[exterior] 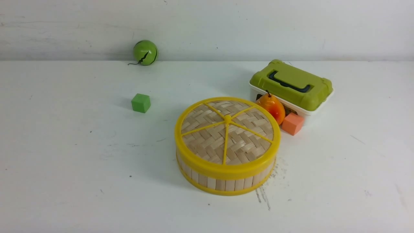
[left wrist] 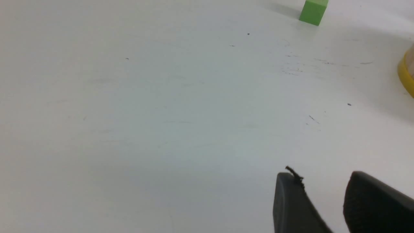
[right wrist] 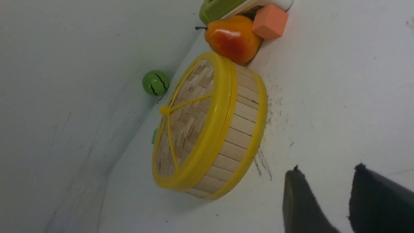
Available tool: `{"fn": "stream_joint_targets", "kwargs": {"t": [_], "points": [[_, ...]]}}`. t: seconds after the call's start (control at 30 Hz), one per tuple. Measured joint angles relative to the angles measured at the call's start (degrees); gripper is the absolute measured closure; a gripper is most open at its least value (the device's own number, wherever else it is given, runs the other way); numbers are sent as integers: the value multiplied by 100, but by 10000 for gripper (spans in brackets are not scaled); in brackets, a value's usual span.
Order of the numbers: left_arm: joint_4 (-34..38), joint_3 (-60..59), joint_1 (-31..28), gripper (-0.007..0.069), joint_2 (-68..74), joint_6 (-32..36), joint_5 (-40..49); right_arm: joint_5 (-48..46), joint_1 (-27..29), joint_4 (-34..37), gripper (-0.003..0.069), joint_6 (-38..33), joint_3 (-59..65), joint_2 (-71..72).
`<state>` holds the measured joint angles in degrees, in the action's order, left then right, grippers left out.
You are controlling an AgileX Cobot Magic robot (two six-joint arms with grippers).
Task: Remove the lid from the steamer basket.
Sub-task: Use the right arm to lift the lid of the steamer
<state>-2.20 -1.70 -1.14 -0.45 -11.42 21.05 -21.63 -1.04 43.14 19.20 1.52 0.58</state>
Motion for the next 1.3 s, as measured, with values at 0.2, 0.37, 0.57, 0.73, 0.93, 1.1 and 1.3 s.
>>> {"fn": "stream_joint_targets", "kwargs": {"t": [0.2,0.37,0.57,0.73,0.93,1.1,1.3], "points": [[0,0,0,385,0,0,0,-194,0,-126,424,-1583,-758,-78],[0,0,0,385,0,0,0,-859,0,-1052,568,-2791,-2768,-1415],[0,0,0,385,0,0,0,-2920,0,-2085,679,-3504,-5516,-3941],[0,0,0,385,0,0,0,-4183,-34,-2186,678,-3906,-7055,-5352],[0,0,0,385,0,0,0,-4943,-834,-2383,666,-3959,-8682,-7196],[0,0,0,385,0,0,0,-5008,-1592,-3128,666,-3424,-9761,-8566],[0,0,0,385,0,0,0,-5009,-2120,-3486,659,-2996,-10800,-9847]]}}
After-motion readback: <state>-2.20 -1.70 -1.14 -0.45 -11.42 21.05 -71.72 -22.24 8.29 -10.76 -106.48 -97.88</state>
